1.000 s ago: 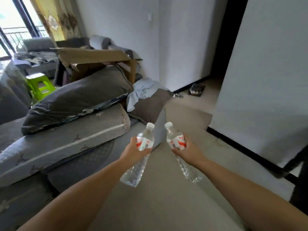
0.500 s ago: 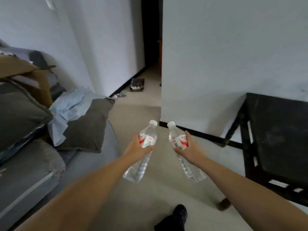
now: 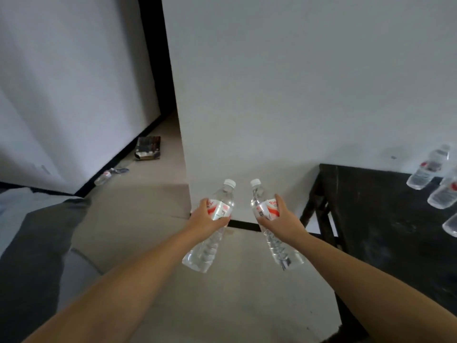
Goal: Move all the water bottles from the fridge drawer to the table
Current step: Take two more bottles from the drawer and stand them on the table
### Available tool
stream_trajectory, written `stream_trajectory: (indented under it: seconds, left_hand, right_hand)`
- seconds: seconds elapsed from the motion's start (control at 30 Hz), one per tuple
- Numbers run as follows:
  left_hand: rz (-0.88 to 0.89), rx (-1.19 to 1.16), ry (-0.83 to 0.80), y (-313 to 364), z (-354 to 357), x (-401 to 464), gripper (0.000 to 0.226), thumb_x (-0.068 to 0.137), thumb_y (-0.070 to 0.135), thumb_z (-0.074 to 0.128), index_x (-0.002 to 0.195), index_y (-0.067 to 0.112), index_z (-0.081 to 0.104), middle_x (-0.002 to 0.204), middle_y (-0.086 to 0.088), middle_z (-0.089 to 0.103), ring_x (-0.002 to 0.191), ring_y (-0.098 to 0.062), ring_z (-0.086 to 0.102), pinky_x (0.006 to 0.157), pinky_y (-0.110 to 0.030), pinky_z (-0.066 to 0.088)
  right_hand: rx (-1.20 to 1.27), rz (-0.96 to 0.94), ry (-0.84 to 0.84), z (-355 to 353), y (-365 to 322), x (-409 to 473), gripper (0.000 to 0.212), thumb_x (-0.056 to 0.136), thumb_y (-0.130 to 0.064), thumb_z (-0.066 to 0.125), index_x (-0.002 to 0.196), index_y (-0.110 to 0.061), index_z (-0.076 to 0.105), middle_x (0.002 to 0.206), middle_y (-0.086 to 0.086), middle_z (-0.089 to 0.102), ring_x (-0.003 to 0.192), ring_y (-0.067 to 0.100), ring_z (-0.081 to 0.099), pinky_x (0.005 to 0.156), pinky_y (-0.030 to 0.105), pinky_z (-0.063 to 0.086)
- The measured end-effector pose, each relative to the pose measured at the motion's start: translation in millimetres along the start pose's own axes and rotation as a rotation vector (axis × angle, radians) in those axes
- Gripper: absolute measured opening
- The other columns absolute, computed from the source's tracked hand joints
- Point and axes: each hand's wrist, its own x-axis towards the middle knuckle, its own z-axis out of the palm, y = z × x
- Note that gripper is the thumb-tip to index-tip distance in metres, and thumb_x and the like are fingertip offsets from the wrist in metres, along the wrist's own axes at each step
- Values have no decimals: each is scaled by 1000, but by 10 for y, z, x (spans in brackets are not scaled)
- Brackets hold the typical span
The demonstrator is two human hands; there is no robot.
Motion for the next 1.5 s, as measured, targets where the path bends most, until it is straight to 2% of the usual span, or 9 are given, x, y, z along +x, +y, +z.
stream_trajectory:
  seconds: [0.37, 0.57, 0.63, 0.73, 0.87, 1.07, 1.23, 1.4, 1.5]
  left_hand:
    - [91, 180, -272, 520, 674, 1965, 79, 72, 50, 73, 135, 25, 31, 125, 0, 53, 102, -21, 56, 88, -36, 49]
    - [227, 276, -428, 1183, 944, 3194, 83, 73, 50, 73, 138, 23, 29, 127, -1, 53, 105, -21, 56, 91, -36, 48]
    - [297, 321, -469, 1476, 1089, 3573, 83, 72, 50, 73, 138, 23, 29, 127, -2, 54, 106, -23, 57, 93, -37, 48]
    - [380, 359, -506, 1779, 1327, 3902, 77, 73, 48, 73, 133, 22, 33, 126, -4, 56, 109, -25, 58, 93, -37, 48]
    - [416, 373, -622, 2028, 1802, 4077, 76, 74, 47, 73, 133, 21, 33, 124, -4, 56, 105, -25, 59, 89, -35, 49]
    - [507, 434, -859, 2369, 2685, 4195, 86, 72, 49, 73, 140, 24, 25, 131, -2, 50, 113, -23, 56, 95, -42, 50]
    - [569, 394, -922, 2806, 3479, 4360, 81, 71, 47, 75, 134, 22, 31, 128, -3, 53, 115, -23, 56, 98, -42, 48]
    - [604, 400, -886, 3474, 4181, 4548, 67, 71, 42, 76, 120, 12, 40, 108, -4, 58, 97, -23, 59, 85, -34, 49]
    - [609, 342, -855, 3793, 4562, 4582, 68, 71, 38, 76, 122, 11, 38, 108, -5, 58, 101, -25, 60, 80, -31, 48]
  right_hand:
    - [94, 198, 98, -410, 326, 1327, 91, 88, -46, 62, 153, -25, 2, 148, 12, 39, 131, 29, 46, 104, 41, 41]
    - [186, 351, 272, -864, 419, 2132, 91, 86, -49, 62, 152, -31, 2, 143, 8, 45, 123, 25, 53, 98, 35, 48]
    - [211, 418, 350, -1019, 472, 2324, 94, 84, -54, 61, 152, -34, -1, 143, 10, 43, 121, 28, 53, 99, 39, 49]
    - [295, 480, 420, -1174, 584, 2442, 94, 85, -51, 62, 152, -36, -3, 139, 11, 47, 108, 24, 61, 87, 37, 56]
    - [344, 595, 498, -1316, 815, 2493, 92, 84, -50, 63, 150, -41, 0, 135, 8, 52, 103, 22, 62, 87, 40, 56]
    - [403, 766, 632, -1654, 1299, 2542, 93, 85, -49, 64, 152, -36, 1, 142, 9, 46, 119, 28, 55, 97, 42, 50]
    - [405, 806, 747, -2171, 1831, 2762, 97, 84, -49, 66, 153, -31, 0, 146, 7, 42, 125, 27, 52, 100, 41, 46]
    - [439, 831, 886, -2822, 2277, 2936, 72, 82, -38, 72, 136, -13, 32, 123, 5, 57, 97, 15, 56, 84, 31, 51]
    - [469, 840, 962, -3169, 2521, 3011, 64, 81, -32, 74, 127, -11, 36, 118, 6, 56, 96, 17, 55, 78, 29, 45]
